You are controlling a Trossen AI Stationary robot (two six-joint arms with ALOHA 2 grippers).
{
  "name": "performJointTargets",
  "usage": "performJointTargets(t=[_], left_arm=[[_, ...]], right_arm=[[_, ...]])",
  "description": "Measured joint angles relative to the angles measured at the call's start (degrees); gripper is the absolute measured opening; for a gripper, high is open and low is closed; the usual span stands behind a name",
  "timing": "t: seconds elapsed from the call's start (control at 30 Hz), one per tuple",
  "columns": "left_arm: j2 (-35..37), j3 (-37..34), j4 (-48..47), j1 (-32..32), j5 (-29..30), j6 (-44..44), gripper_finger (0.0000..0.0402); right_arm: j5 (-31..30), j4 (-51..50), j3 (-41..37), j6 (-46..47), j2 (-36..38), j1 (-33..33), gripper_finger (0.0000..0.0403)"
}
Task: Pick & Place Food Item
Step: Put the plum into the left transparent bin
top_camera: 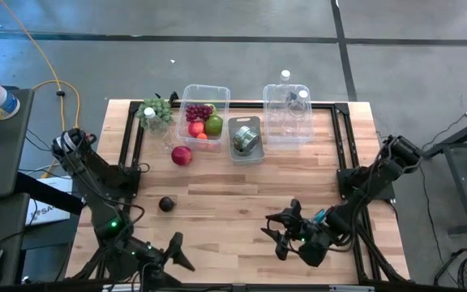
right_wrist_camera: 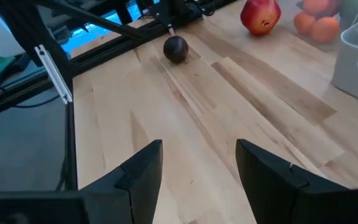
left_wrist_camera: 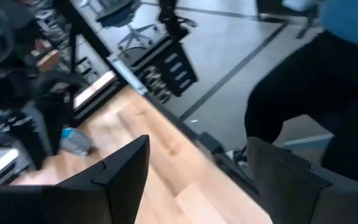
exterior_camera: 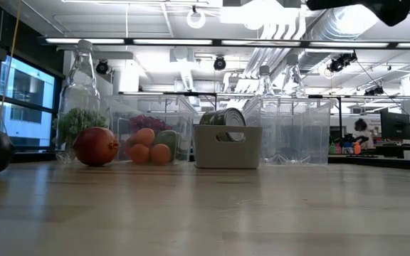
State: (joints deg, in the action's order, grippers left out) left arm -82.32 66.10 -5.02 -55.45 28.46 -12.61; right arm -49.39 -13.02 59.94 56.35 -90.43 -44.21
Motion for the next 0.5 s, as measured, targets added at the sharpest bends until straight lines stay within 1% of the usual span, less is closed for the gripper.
performJointTargets(t=[0.1, 0.23, 0.4, 0.5], left_arm=[[0.02, 0.00, -0.88, 1.49, 0.35, 3.23, 0.0280], [0.02, 0.00, -4.72, 4.47, 0.34, 6.89, 0.0328], [0.02, -0.01, -5.16, 7.34, 1.86, 7.66, 0.0387], [0.02, 0.00, -5.81, 8.13, 2.14, 8.18, 0.0396]], right_arm=[[2.17, -0.02, 0.00, 0.48, 0.00, 0.59, 0.0193], [3.48, -0.04, 0.00, 0.77, 0.00, 0.46, 0.0193], [4.65, -0.02, 0.00, 0.32, 0.00, 0.46, 0.0193], [5.71, -0.04, 0.00, 0.81, 0.00, 0.10, 0.0193]])
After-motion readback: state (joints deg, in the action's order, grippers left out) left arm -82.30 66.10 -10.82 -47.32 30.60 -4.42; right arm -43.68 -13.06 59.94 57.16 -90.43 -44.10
